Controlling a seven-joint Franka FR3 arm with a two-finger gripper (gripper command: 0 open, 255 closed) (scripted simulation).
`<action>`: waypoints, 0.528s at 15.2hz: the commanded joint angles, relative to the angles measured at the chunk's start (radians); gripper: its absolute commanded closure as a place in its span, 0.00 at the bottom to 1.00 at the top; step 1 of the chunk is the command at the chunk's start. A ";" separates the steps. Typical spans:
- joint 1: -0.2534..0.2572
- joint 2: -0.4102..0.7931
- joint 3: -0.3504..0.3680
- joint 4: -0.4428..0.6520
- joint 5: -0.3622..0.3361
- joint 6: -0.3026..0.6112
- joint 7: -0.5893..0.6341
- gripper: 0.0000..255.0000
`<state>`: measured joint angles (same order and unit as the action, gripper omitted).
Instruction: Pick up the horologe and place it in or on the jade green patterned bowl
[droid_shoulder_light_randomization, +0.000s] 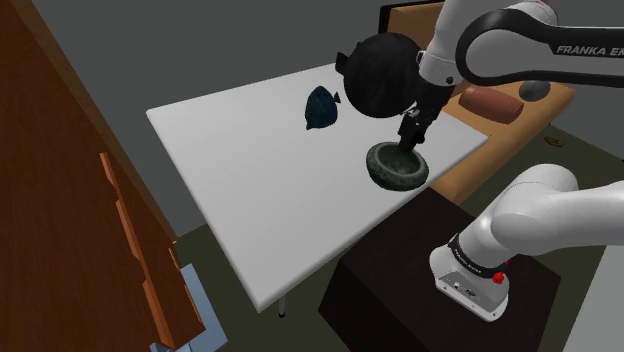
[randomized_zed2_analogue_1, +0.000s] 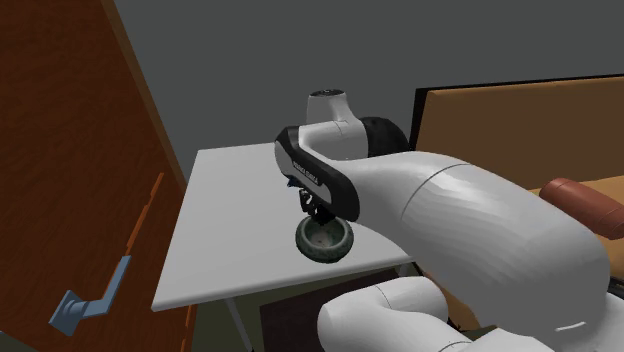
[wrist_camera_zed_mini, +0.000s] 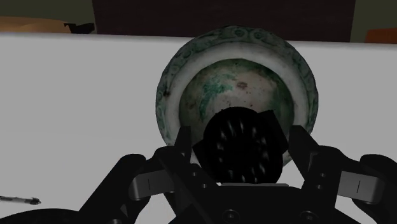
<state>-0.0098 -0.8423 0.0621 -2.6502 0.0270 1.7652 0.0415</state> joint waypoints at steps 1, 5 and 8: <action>0.001 -0.002 0.002 -0.027 0.002 0.025 0.001 1.00; 0.002 0.005 0.004 -0.077 0.004 0.082 0.002 1.00; 0.003 0.008 0.005 -0.094 0.005 0.103 0.002 1.00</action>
<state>-0.0081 -0.8331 0.0660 -2.7390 0.0306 1.8633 0.0424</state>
